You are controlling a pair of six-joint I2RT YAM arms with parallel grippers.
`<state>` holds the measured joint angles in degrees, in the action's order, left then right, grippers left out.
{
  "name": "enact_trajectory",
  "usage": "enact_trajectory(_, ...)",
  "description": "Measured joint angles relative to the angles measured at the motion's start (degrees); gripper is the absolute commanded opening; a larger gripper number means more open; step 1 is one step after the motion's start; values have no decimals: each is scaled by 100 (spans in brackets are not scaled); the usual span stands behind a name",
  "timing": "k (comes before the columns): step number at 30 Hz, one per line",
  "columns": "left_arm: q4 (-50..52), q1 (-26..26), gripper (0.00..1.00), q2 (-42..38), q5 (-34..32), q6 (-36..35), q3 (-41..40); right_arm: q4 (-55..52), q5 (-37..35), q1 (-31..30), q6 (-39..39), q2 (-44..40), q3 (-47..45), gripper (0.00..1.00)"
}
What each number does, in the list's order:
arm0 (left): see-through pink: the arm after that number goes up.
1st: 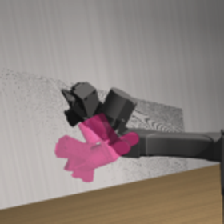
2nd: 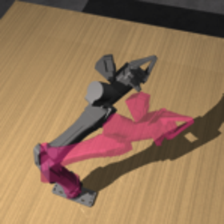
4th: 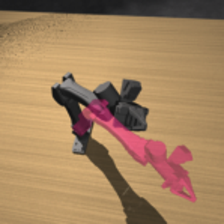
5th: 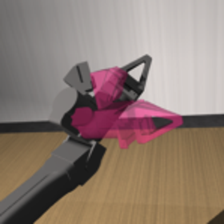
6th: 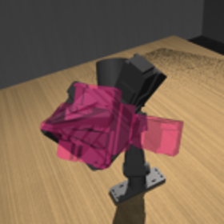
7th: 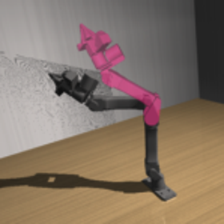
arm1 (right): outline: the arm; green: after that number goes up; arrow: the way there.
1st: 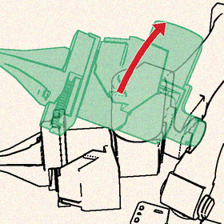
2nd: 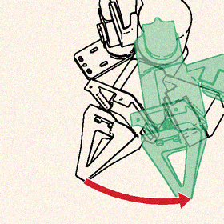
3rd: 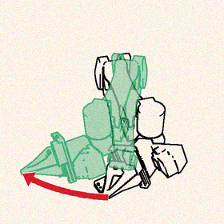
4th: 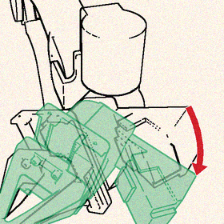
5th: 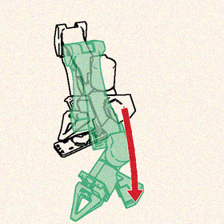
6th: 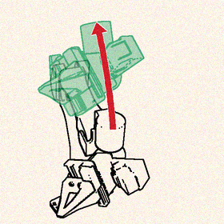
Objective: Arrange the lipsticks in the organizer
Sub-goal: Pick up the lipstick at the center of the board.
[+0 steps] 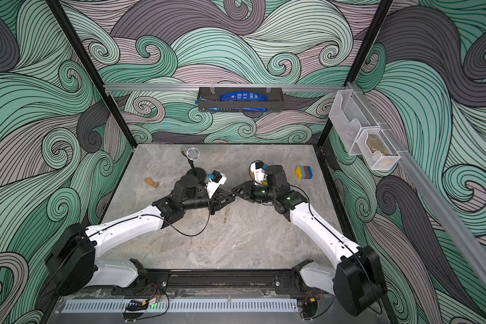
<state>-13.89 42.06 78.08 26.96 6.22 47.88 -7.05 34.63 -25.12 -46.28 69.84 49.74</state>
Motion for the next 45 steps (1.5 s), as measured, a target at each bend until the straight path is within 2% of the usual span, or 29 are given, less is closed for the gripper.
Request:
enact_trajectory(3, 319, 0, 52, -164, -264, -57, 0, 46, -57, -7, -96, 0, -59, 16)
enact_trajectory(5, 680, 2, 56, -398, -592, -181, 9, 48, -116, 11, -138, -2, -63, 15)
enact_trajectory(10, 1585, 203, 57, -872, -1384, -820, 251, 173, -153, 2, -323, -4, -63, 15)
enact_trajectory(17, 2339, 632, 56, -782, -1906, -1633, 595, 352, -127, -162, -564, -2, -63, 15)
enact_trajectory(24, 2592, 898, 51, -435, -2583, -2166, 726, 522, -44, -223, -787, 0, -63, 16)
enact_trajectory(32, 2535, 1064, 47, -254, -3101, -2391, 960, 678, 44, -321, -946, 4, -70, 16)
enact_trajectory(45, 2557, 1110, 16, -243, -3405, -2485, 975, 861, 44, -348, -1016, 94, -79, 25)
